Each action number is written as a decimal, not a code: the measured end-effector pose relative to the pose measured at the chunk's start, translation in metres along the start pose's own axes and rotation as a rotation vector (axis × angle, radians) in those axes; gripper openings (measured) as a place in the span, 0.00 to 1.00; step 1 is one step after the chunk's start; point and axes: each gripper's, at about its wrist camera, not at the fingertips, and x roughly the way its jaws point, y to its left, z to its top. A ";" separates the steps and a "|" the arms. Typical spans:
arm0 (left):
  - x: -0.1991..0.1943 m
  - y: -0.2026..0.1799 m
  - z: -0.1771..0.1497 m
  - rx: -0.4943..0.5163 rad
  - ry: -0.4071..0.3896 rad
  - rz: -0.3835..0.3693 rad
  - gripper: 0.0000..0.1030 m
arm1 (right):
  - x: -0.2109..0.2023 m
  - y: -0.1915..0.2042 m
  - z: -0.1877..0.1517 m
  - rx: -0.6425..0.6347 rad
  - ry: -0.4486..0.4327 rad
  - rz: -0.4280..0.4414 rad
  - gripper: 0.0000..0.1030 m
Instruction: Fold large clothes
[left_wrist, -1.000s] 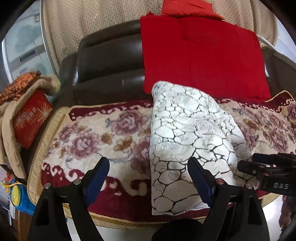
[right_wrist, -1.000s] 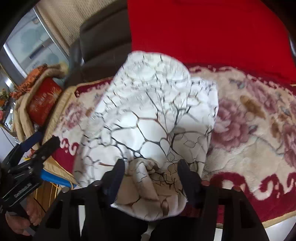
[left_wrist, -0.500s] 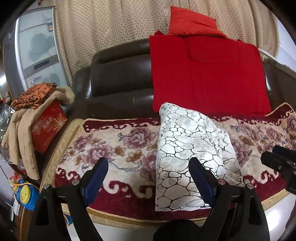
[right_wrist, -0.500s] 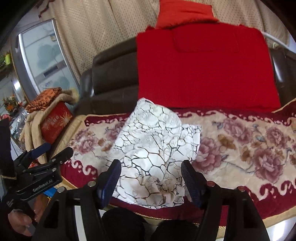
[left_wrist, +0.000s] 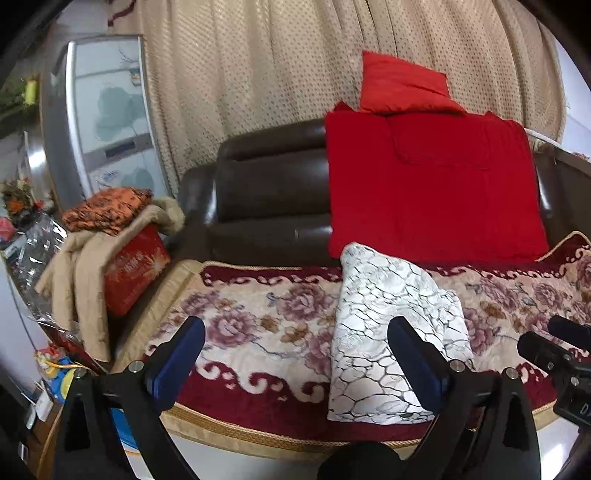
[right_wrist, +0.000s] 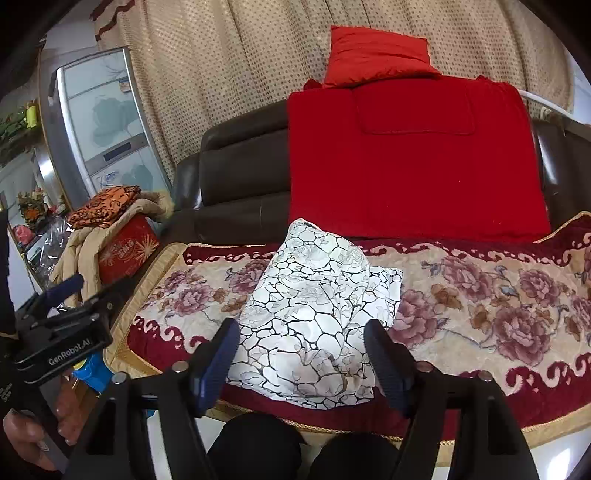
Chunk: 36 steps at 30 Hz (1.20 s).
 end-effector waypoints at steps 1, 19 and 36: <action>-0.002 0.000 0.000 0.002 -0.002 0.009 0.98 | -0.003 0.002 -0.001 -0.005 -0.004 -0.002 0.73; -0.049 0.000 -0.001 0.034 -0.036 0.024 0.98 | -0.044 0.011 -0.010 -0.007 -0.052 -0.039 0.73; -0.067 0.007 -0.001 0.032 -0.064 0.024 0.98 | -0.059 0.014 -0.013 0.009 -0.053 -0.049 0.73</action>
